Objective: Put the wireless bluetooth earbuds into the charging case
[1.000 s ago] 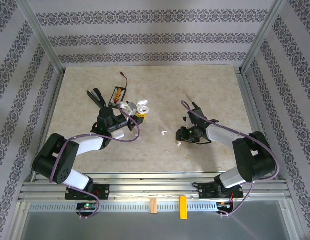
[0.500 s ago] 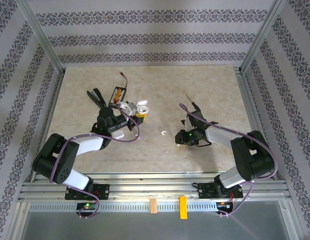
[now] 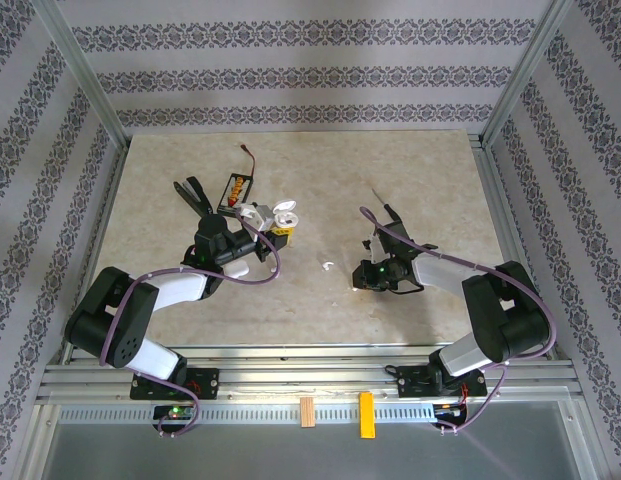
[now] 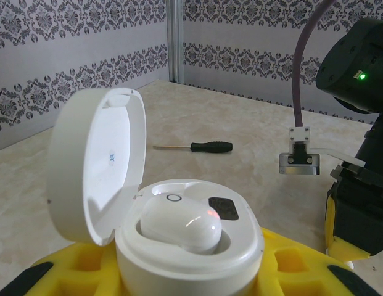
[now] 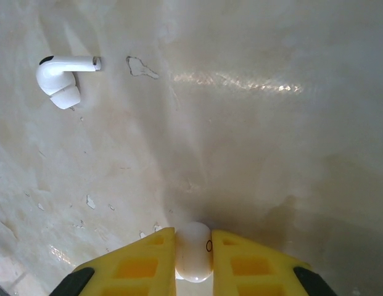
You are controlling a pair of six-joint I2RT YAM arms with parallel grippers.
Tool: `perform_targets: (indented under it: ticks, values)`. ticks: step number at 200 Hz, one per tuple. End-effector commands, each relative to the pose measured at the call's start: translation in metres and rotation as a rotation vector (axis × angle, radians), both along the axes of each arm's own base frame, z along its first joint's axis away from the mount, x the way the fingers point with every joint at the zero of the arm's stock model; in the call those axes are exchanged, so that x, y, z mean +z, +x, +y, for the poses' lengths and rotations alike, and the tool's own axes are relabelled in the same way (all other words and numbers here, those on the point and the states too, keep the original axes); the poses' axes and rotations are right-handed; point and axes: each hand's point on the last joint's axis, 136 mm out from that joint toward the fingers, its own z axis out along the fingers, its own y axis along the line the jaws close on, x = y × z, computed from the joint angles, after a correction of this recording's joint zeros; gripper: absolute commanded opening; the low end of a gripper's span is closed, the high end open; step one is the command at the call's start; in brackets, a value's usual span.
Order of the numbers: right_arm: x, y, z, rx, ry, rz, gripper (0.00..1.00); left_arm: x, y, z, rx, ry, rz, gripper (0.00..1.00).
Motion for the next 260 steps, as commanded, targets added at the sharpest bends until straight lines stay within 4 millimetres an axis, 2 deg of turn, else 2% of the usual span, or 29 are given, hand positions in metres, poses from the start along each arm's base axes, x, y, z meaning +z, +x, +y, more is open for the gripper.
perform_targets:
  ticks: [1,43,76,128,166,206,234,260]
  values:
    - [0.003,-0.001,0.000,-0.012,0.010,0.004,0.16,0.016,0.001,0.001,-0.012,-0.032,-0.047,0.24]
    - [0.033,0.009,0.003,-0.006,-0.007,-0.097,0.15,0.013,0.001,0.000,-0.016,-0.015,-0.043,0.24]
    - [0.074,0.024,0.013,0.011,-0.013,-0.230,0.15,0.010,-0.001,0.000,-0.020,-0.021,-0.040,0.24]
    - [0.158,0.055,0.053,0.095,0.053,-0.469,0.15,0.008,-0.007,0.000,-0.031,-0.055,-0.025,0.24]
    - [0.204,0.070,0.089,0.210,0.077,-0.608,0.15,0.009,-0.012,0.000,-0.044,-0.046,-0.028,0.21]
    - [0.227,0.080,0.122,0.314,0.099,-0.712,0.15,0.010,-0.019,-0.002,-0.072,-0.044,-0.018,0.22]
    - [0.225,0.077,0.139,0.386,0.114,-0.721,0.14,0.015,-0.023,-0.003,-0.091,-0.055,-0.015,0.22]
    - [0.219,0.076,0.143,0.422,0.118,-0.715,0.14,0.019,-0.025,-0.004,-0.104,-0.060,-0.019,0.22]
